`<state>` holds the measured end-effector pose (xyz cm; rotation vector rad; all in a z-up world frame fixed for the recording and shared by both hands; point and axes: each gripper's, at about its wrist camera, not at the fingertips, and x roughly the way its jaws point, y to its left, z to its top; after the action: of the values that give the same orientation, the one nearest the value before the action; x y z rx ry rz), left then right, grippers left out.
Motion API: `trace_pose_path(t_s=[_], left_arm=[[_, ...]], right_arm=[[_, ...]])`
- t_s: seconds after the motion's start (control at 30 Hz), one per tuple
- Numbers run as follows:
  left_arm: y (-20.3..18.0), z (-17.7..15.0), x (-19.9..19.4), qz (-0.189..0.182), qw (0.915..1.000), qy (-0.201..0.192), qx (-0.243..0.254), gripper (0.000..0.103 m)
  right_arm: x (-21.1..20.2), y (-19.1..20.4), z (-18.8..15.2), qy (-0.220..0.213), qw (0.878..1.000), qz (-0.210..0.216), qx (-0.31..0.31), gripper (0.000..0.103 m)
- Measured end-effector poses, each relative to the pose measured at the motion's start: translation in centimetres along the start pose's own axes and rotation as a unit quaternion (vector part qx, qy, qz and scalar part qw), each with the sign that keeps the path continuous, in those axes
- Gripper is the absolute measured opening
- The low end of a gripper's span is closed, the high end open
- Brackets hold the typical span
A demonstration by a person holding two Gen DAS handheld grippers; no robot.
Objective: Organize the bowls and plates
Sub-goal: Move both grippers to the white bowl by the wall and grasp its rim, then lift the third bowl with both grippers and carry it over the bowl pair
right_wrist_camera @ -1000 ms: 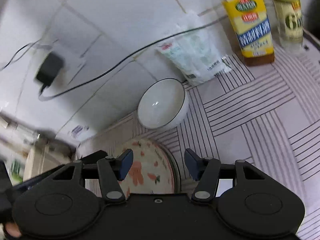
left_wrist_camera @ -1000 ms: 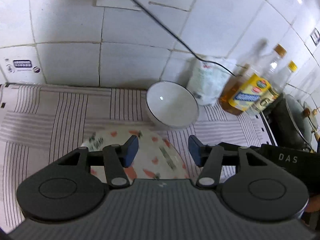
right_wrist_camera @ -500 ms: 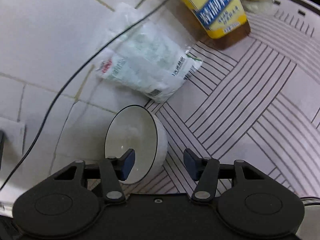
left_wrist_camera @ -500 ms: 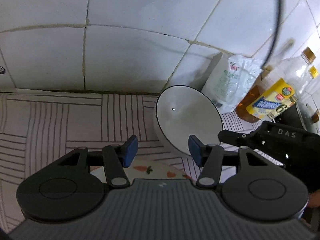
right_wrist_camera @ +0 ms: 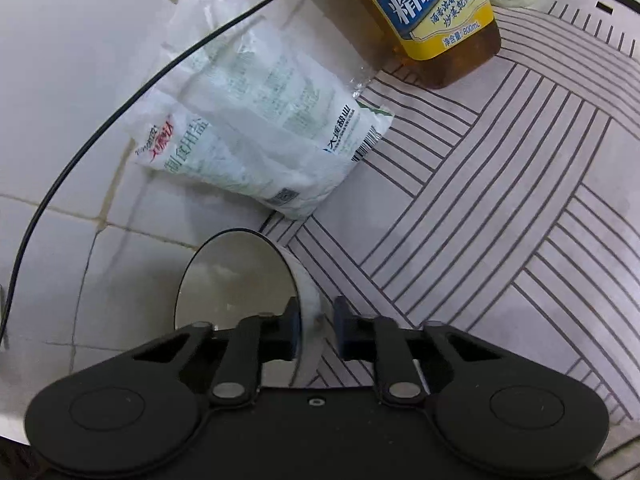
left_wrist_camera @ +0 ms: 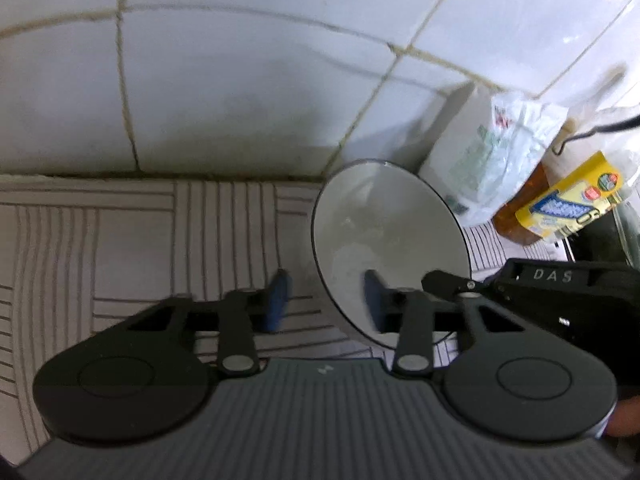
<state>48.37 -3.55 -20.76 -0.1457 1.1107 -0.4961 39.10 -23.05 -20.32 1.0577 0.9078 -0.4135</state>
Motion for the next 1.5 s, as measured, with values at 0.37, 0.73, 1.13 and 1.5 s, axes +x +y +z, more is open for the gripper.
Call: trace_pose_path(t_s=[0.37,0.73,1.13,1.5], left_arm=[[-0.7,-2.1,-2.5,-0.018,0.9995,0.005,-0.025,0.022],[-4.6,-4.8,-9.1,-0.048,0.9988,-0.002,0.011,0.022],[-10.8,-8.3,-15.8,-0.072,0.9941,0.004,0.080,0.022],[-13.8,-12.5,-14.8,-0.067,0.9900,0.057,0.110,0.022]], right_arm=[[-3.8,0.9,-0.8,0.012,0.999,-0.020,-0.044,0.015],[-12.7,-0.1,-4.6,-0.029,0.995,-0.006,-0.096,0.016],[-22.3,-3.4,-9.6,-0.101,0.982,0.019,-0.160,0.017],[-23.6,-9.2,-11.2,-0.117,0.983,0.040,-0.139,0.017]])
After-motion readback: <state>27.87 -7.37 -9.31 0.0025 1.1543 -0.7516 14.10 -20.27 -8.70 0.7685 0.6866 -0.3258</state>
